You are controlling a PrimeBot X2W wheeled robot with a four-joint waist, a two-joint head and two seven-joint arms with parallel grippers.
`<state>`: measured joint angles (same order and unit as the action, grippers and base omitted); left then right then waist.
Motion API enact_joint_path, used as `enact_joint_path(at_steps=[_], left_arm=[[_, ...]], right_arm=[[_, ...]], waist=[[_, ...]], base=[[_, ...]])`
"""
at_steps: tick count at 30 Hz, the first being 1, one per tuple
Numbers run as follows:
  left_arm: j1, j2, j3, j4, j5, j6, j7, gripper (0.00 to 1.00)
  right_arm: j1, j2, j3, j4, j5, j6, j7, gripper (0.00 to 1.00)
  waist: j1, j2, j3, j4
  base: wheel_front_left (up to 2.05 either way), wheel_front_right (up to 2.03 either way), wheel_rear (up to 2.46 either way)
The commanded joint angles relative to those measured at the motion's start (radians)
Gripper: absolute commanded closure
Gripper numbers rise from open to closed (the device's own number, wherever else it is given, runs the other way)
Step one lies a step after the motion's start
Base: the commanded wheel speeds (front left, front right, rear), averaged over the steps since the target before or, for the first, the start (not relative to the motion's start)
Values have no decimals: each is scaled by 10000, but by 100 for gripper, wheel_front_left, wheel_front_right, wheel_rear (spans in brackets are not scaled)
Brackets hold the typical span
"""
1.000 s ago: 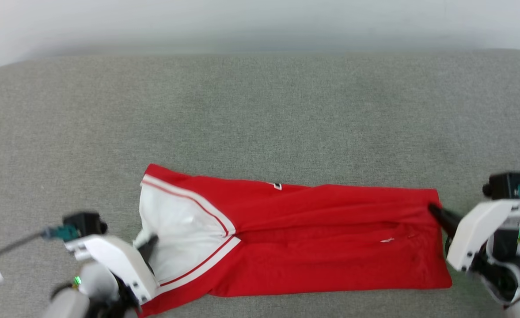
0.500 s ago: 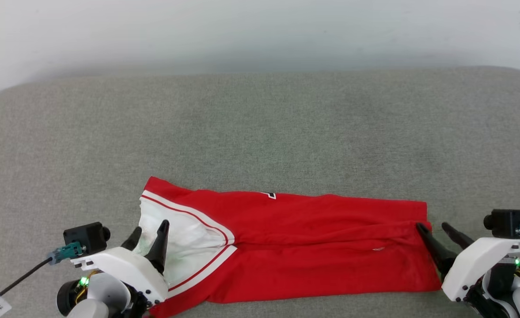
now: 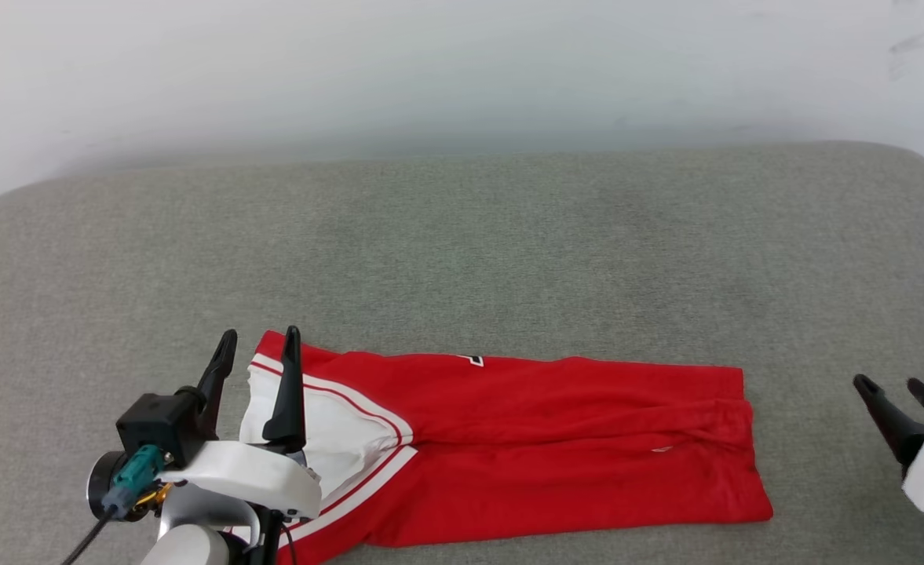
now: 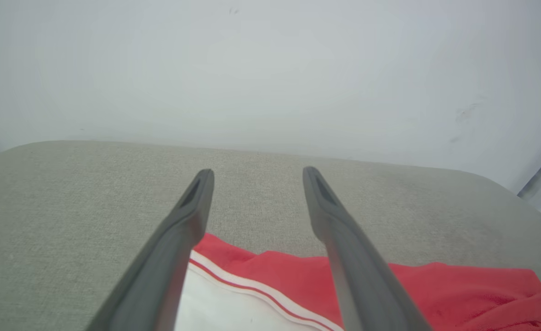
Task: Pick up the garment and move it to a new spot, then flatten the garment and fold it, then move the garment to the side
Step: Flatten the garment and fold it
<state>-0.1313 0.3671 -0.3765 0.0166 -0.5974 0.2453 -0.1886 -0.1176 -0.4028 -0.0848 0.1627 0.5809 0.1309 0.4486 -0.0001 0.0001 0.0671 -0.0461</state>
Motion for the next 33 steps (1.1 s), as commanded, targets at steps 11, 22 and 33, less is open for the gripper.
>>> enact_joint_path(at_steps=[11,22,33], left_arm=[[99,27,-408,-1162,893,342,-337,0],[-389,-239,-795,-1284,1004,173,-377,0],[-185,-113,-836,-1003,1009,227,-344,0]], right_arm=[[157,625,-428,50,-152,-4,2043,0],[-339,1405,575,1972,314,-1,2976,56],[-1069,576,1008,1461,295,-4,2500,100]], waist=[[1,-1,472,1045],[1,-1,1209,1680],[1,-1,618,1310]], base=[[0,0,0],[0,0,0],[0,0,0]])
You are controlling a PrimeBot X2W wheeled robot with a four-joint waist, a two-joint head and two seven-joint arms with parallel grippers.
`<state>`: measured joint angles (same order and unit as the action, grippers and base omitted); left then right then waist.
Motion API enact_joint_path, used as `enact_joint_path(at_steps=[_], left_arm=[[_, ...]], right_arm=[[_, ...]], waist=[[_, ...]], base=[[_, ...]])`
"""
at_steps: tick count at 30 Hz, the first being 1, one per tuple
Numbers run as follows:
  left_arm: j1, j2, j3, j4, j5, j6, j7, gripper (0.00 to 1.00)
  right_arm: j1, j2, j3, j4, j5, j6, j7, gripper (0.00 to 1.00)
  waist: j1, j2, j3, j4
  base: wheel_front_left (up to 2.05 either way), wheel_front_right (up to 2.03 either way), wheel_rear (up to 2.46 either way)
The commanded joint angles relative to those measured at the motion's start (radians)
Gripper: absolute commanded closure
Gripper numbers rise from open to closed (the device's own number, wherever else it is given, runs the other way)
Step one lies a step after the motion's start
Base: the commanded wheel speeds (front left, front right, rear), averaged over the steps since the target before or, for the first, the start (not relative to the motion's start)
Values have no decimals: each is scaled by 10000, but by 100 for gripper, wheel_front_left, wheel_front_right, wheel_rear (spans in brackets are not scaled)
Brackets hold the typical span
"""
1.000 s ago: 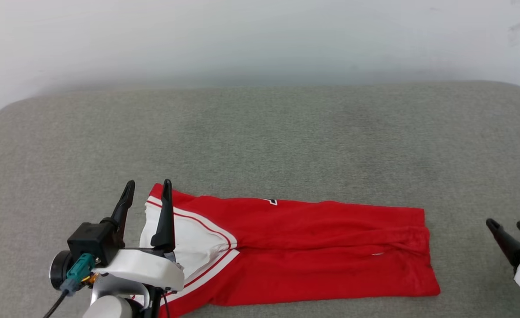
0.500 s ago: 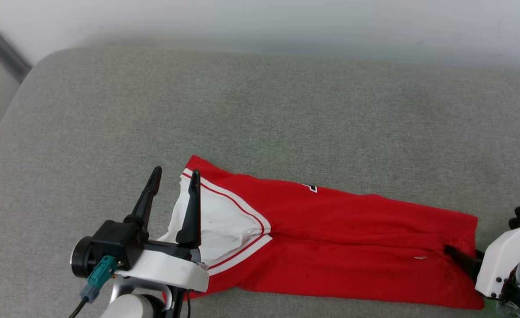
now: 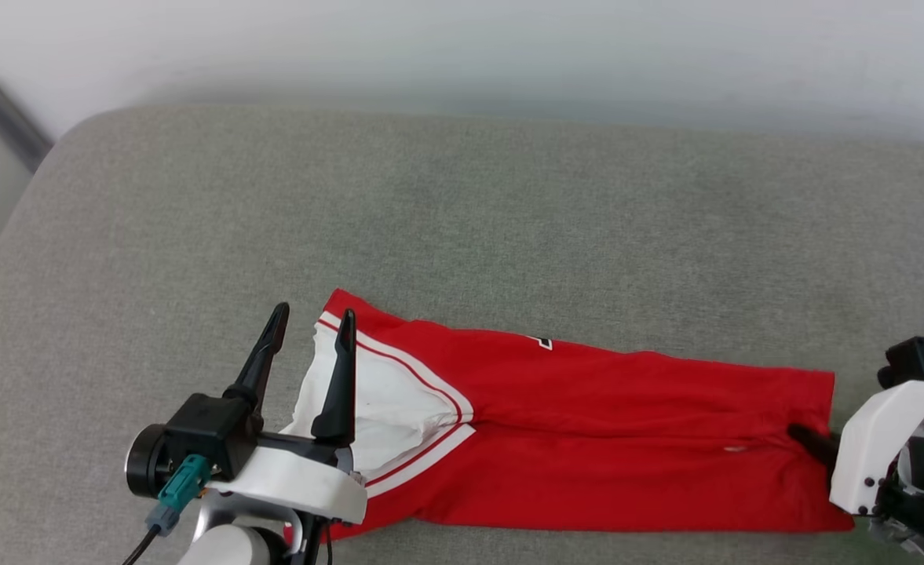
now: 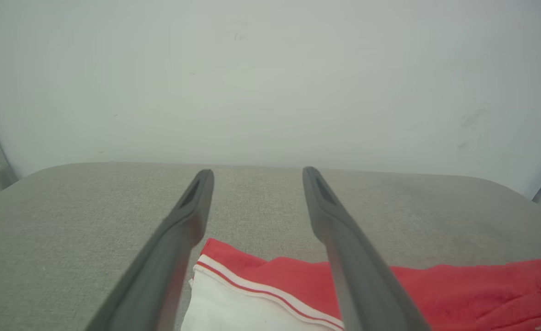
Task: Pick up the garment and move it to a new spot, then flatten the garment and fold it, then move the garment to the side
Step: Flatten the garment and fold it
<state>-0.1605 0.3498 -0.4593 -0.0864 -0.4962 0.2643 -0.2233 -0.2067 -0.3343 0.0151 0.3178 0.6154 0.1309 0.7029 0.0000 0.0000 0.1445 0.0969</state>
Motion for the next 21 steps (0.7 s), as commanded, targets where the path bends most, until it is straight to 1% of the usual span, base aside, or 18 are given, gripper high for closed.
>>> enact_joint_path(at_steps=[1,4,8,11,15,19,21], left_arm=[[161,61,-9,34,-32,60,23,0],[306,110,17,2,-37,136,50,0],[569,172,102,-19,-96,274,34,0],[714,231,151,-55,-160,330,48,0],[821,284,161,-33,-209,346,61,0],[933,279,226,-13,-292,372,33,0],[963,273,236,-7,-343,373,14,0]], right_arm=[[-173,-154,20,-164,-82,-4,-27,100],[-82,-298,-85,-371,-135,-5,2,100],[119,-364,-498,-524,-272,-5,177,100],[269,-494,-1116,-604,-426,-5,317,100],[584,-508,-2319,-745,-594,-5,574,100],[785,-116,-3351,-982,-405,-4,932,100],[736,384,-3814,-1001,97,-4,1314,100]], waist=[[0,0,-241,-175],[0,0,-424,-352],[0,0,-652,-672],[0,0,-741,-855],[0,0,-846,-991],[0,0,-941,-1078],[0,0,-991,-1082]], base=[[0,0,0],[0,0,0],[0,0,0],[0,0,0],[0,0,0],[0,0,0],[0,0,0]])
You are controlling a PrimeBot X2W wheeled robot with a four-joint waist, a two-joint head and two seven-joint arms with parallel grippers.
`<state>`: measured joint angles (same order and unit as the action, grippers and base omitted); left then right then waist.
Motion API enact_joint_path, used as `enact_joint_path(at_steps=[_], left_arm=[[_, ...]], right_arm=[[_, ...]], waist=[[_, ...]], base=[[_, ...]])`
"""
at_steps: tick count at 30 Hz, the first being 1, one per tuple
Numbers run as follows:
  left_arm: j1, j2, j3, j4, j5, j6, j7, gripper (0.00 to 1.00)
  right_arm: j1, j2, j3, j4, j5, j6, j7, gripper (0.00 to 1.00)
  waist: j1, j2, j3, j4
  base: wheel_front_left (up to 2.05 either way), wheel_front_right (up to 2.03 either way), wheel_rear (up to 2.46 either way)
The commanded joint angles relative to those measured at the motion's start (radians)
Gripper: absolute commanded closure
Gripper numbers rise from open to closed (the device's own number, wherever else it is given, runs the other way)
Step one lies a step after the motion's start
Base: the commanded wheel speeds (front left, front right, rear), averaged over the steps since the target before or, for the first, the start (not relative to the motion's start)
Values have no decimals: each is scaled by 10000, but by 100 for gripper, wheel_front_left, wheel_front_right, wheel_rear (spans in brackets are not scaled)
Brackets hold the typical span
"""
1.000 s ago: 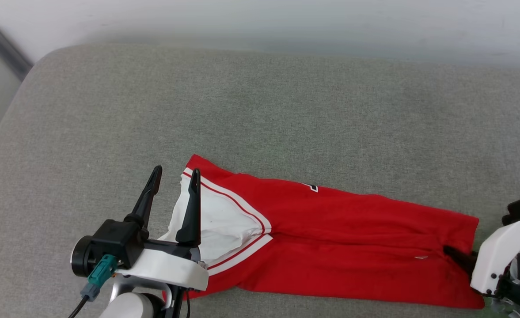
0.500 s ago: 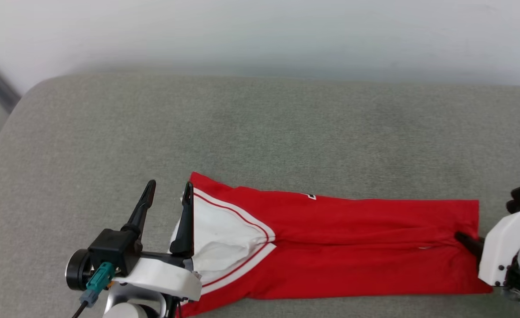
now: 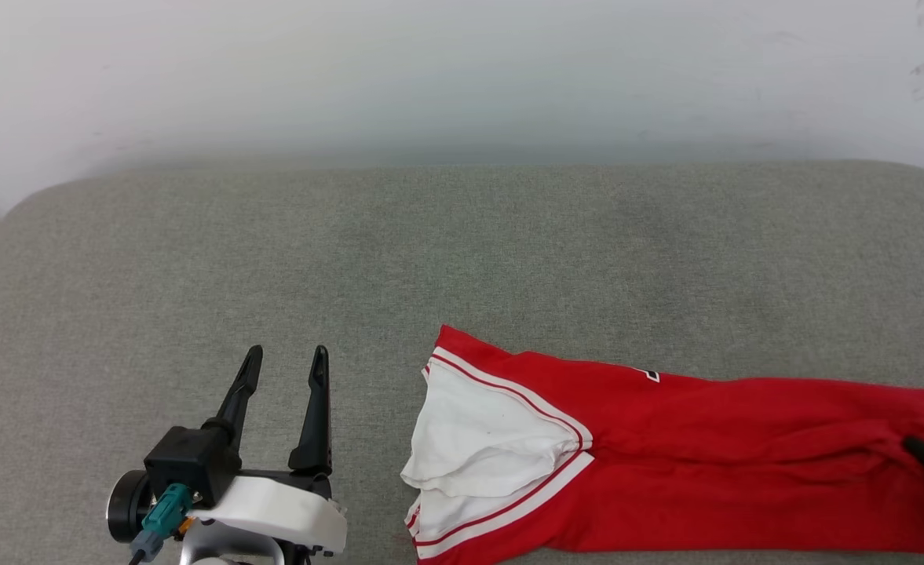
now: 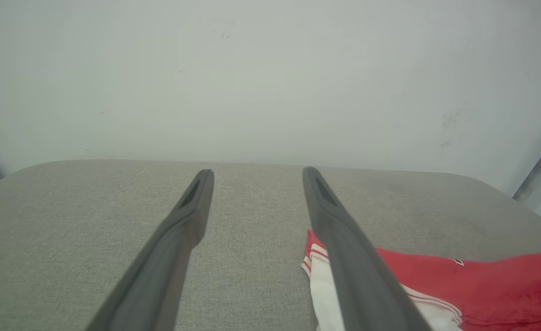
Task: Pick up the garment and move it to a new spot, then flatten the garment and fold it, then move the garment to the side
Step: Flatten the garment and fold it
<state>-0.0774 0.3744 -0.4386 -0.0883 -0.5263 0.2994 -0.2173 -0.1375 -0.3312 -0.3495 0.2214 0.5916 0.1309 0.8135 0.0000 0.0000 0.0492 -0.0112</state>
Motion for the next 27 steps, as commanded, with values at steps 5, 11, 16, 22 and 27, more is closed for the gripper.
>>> enact_joint_path(at_steps=[5,11,16,22,27], left_arm=[[124,78,-31,43,-59,-34,6,0],[-45,138,-97,-8,-47,-47,131,0],[-227,114,-207,-31,-1,-105,221,0],[-515,4,-348,-27,57,-176,257,0],[-824,-134,-442,57,85,-267,181,0]], right_arm=[[-246,2005,-936,-50,2409,-4,1630,100],[-601,2808,-1061,319,5009,-4,2845,100],[-780,2814,718,1135,6876,-4,2218,100],[-1162,2821,3014,1507,7973,-4,959,100],[-1742,2815,4797,1705,8199,-4,-613,100]], waist=[[0,0,-186,101],[0,0,-191,349],[0,0,-59,609],[0,0,216,890],[0,0,615,1187]], base=[[0,0,0],[0,0,0],[0,0,0],[0,0,0],[0,0,0]])
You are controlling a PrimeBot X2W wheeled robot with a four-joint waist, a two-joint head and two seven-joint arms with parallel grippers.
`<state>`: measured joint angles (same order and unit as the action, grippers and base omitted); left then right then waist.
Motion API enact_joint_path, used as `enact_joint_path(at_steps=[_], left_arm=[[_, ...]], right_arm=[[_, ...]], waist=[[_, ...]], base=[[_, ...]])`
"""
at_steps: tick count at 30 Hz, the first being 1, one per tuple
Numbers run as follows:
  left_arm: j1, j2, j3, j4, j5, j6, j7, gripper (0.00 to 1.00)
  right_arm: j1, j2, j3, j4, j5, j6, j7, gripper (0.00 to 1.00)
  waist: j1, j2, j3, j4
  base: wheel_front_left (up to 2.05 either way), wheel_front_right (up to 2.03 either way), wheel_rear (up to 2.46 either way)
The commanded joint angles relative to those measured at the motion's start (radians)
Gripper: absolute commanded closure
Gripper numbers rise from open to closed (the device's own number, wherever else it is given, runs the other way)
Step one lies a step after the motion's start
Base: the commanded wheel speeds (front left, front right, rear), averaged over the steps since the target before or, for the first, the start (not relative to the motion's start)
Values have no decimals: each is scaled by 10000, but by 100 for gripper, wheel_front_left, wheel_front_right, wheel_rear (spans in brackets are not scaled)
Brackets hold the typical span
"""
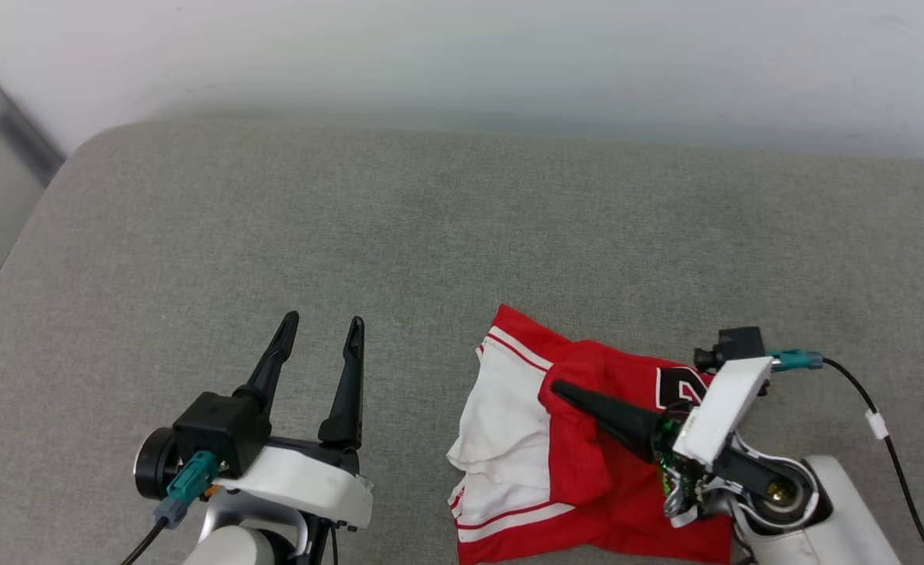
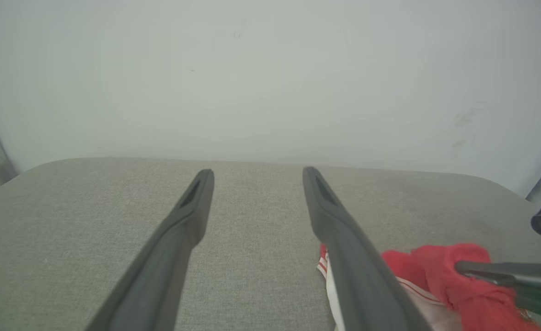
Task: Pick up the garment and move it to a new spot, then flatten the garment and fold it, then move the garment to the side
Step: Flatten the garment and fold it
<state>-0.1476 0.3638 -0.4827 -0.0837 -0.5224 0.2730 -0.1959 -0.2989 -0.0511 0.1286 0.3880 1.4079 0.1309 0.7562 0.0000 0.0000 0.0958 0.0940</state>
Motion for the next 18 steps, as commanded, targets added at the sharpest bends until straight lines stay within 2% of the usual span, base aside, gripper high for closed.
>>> enact_joint_path(at_steps=[1,2,3,4,5,12,16,18], left_arm=[[-150,-45,2,56,54,-9,-60,0],[-189,-60,9,77,50,-27,-83,0],[-237,-72,23,97,57,-37,-110,0],[-268,-97,30,124,59,-35,-114,0],[-276,-101,50,216,49,-49,-188,0],[-257,-158,61,392,-5,-53,-290,0],[-242,-181,52,473,-57,-71,-322,0],[-212,-178,64,504,-60,-44,-346,0]], right_arm=[[-179,14,302,198,-31,-4,-240,100],[-282,14,521,332,-243,-4,-480,96],[-433,14,708,458,-453,-2,-725,72],[-539,15,893,587,-552,-2,-873,29],[-694,13,1183,775,-618,-4,-1099,0],[-1102,-71,2055,640,-1145,-4,-1452,0],[-1379,-675,2965,-44,-2243,-2,-1995,0],[-1555,-1209,3497,-466,-3179,-2,-2537,0]], waist=[[0,0,218,191],[0,0,299,240],[0,0,375,281],[0,0,439,318],[0,0,508,363],[0,0,523,309],[0,0,410,190],[0,0,344,98]], base=[[0,0,0],[0,0,0],[0,0,0],[0,0,0],[0,0,0],[0,0,0],[0,0,0],[0,0,0]])
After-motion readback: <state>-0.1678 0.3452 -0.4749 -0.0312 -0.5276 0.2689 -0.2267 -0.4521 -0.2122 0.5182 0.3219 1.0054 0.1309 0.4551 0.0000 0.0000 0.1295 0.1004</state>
